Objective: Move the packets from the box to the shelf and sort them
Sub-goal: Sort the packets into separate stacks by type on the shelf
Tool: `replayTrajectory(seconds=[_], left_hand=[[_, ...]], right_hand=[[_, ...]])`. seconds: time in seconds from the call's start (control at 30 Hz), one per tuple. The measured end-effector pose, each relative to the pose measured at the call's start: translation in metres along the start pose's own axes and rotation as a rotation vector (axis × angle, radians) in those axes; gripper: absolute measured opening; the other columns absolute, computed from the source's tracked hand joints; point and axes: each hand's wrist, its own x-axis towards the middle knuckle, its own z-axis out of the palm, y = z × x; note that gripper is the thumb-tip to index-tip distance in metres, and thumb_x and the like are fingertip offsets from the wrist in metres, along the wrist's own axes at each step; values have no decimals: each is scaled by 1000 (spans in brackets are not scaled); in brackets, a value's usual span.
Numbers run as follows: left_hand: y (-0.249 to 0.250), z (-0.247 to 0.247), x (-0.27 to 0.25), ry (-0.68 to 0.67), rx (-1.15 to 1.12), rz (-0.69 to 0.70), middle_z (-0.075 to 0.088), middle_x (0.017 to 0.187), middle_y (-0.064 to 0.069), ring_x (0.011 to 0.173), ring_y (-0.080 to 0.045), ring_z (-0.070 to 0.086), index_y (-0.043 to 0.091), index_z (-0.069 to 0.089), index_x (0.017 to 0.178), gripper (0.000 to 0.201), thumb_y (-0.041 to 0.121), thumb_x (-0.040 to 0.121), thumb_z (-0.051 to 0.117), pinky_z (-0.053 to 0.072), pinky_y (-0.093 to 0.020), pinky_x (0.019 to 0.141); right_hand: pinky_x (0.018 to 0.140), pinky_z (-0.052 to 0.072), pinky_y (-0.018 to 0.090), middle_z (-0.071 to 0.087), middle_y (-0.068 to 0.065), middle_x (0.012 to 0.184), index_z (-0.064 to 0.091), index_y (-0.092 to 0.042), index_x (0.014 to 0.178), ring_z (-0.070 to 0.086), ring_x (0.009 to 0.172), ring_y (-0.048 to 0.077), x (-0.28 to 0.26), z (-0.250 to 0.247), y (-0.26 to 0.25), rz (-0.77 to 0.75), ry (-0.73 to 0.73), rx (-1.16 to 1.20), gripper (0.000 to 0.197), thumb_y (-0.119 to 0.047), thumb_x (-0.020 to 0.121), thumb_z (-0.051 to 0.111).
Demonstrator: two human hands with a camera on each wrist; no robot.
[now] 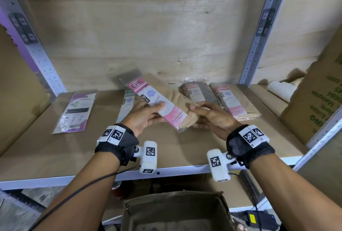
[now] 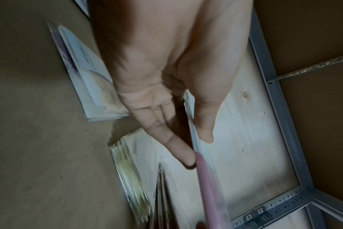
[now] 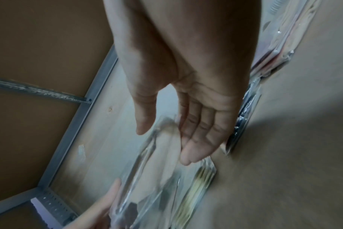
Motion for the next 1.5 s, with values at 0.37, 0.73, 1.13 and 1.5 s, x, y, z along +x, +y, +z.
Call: replayTrajectory(seconds=[0.37,0.73,1.13,1.5], left_hand=[[3,-8,-3,135,15,120,78,104,-7,97,-21,75,15,65,103,13,19,92,71,61,-26,72],[2,-7,-3,152,-39,144,77,108,-7,100,-23,74,15,65,104,13,17,92,70,60,-27,73],[-13,20,-3,92,-116,83,75,113,-8,108,-25,71,9,60,122,42,6,84,77,60,-32,81],[-12,21,-8,175,-80,142,75,109,-5,98,-17,74,18,61,111,32,1,87,73,59,-24,71]], right_hand=[[75,61,29,73,10,88,74,-9,101,70,77,18,1,12,0,117,-12,168,16,-12,86,73],[87,55,36,65,13,111,62,-15,125,66,93,23,0,34,-1,185,-100,267,32,-17,93,65],[109,42,47,63,14,122,60,-13,134,58,110,30,1,49,6,125,-127,251,38,-18,96,60],[69,62,30,73,14,99,60,-8,107,68,75,22,9,39,13,22,96,357,27,2,84,71]])
